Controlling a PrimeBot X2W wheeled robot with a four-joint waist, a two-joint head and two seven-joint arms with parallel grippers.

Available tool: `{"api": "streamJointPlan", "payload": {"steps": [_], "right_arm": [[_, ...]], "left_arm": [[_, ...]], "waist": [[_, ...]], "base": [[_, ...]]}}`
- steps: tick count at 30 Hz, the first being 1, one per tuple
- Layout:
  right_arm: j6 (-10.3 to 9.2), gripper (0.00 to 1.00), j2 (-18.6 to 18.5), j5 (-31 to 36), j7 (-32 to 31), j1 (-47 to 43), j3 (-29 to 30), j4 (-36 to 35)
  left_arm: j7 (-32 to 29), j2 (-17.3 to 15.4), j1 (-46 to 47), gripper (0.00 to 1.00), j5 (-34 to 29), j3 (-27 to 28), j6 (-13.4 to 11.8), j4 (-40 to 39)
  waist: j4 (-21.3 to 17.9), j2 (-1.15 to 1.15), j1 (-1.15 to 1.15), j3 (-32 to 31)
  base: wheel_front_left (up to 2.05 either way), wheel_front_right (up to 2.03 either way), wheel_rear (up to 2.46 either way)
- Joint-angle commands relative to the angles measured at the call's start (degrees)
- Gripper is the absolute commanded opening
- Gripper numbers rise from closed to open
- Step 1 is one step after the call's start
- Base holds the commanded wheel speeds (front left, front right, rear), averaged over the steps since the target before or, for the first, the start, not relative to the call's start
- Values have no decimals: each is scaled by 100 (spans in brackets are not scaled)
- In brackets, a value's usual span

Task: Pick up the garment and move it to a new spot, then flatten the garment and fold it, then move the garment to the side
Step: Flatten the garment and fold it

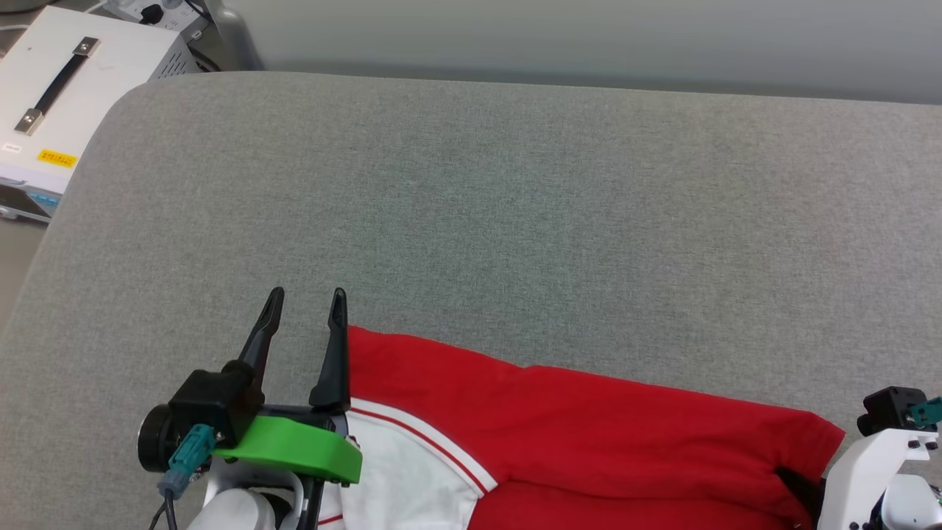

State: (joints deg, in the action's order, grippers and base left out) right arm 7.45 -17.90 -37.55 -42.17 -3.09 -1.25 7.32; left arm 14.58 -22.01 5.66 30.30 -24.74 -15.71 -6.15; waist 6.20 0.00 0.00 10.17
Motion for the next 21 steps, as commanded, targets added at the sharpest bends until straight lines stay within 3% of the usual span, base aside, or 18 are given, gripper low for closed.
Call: {"api": "streamJointPlan", "payload": {"steps": [1, 9, 21], "right_arm": [[3, 0, 147, -56, -80, -41, -180, 150], [3, 0, -131, -58, -46, 102, 96, -208], [3, 0, -718, 112, -635, 288, 1486, 30]], "left_arm": [[9, -1, 28, 100, -43, -8, -42, -2], [-70, -120, -181, 100, -58, 5, -161, -13], [-275, -247, -362, 100, -130, -81, -311, -212]], "waist": [[-39, 0, 0, -68], [-264, 0, 0, -419], [-464, 0, 0, -672]], "base": [[0, 0, 0], [0, 0, 0], [0, 0, 0]]}}
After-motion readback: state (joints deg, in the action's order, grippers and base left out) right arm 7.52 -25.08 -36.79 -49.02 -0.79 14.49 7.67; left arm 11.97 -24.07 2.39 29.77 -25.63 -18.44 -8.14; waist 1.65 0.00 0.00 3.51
